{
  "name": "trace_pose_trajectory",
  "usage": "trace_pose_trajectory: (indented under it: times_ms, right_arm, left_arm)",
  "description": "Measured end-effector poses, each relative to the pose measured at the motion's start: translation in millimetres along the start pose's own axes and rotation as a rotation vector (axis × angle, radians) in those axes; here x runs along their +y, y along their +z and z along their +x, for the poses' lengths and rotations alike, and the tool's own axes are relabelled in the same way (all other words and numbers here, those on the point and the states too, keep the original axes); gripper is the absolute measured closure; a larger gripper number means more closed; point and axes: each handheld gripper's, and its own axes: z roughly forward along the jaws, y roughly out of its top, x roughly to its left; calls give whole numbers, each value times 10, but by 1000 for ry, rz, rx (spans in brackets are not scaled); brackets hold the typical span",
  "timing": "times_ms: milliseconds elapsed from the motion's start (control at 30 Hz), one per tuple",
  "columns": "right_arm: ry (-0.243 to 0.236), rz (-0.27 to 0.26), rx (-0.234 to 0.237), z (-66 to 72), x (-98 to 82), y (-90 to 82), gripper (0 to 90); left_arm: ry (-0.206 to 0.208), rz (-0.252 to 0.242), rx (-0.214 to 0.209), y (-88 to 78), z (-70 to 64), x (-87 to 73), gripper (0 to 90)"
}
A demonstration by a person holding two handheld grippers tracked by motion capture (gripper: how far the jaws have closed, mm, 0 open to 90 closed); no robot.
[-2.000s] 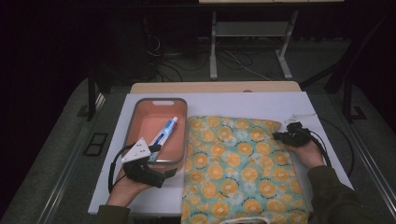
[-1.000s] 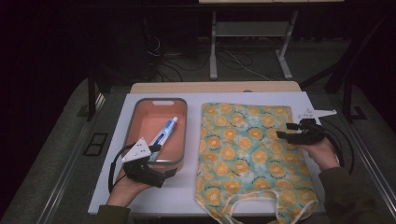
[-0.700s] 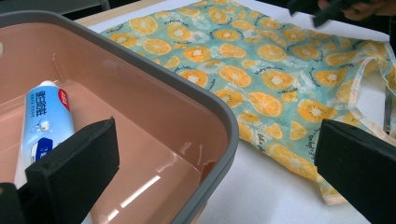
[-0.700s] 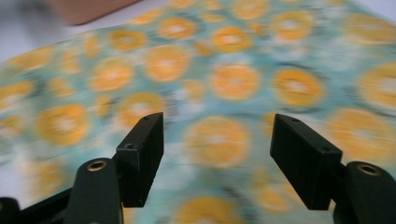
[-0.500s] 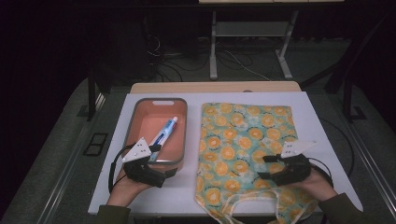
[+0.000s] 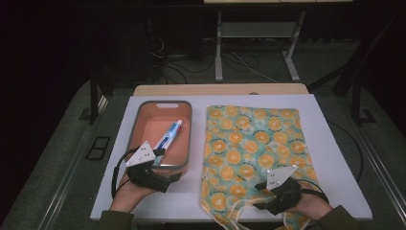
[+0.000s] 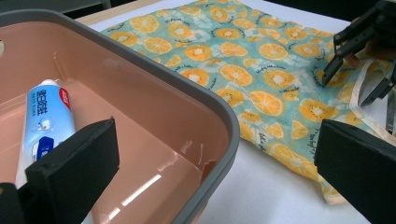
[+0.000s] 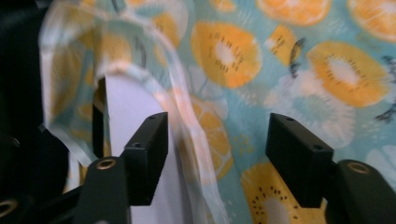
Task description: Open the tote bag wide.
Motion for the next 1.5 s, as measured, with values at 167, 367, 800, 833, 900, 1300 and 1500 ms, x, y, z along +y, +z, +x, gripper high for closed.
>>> trace_pose_trajectory:
  times_ms: [167, 367, 800, 833, 900, 1300, 1500]
  right_arm:
    - [-10, -4, 6, 13, 6, -9, 633]
    - [-22, -8, 3, 32, 30, 5, 882]
    - [114, -91, -99, -225, 191, 0, 898]
    - [133, -97, -108, -263, 203, 6, 898]
    - [168, -106, -144, -371, 250, 30, 898]
    - [248, -130, -249, -746, 566, 188, 898]
    - [297, -144, -264, -910, 666, 326, 896]
  left_arm:
    - [0, 1, 3, 2, -1, 1, 0]
    - [-1, 4, 7, 6, -4, 4, 0]
    - [-5, 6, 10, 9, -6, 6, 0]
    - [-5, 7, 10, 9, -6, 6, 0]
    - [-7, 6, 10, 10, -6, 7, 0]
    - [-7, 8, 9, 10, -4, 8, 0]
    - [-5, 8, 7, 7, -1, 8, 0]
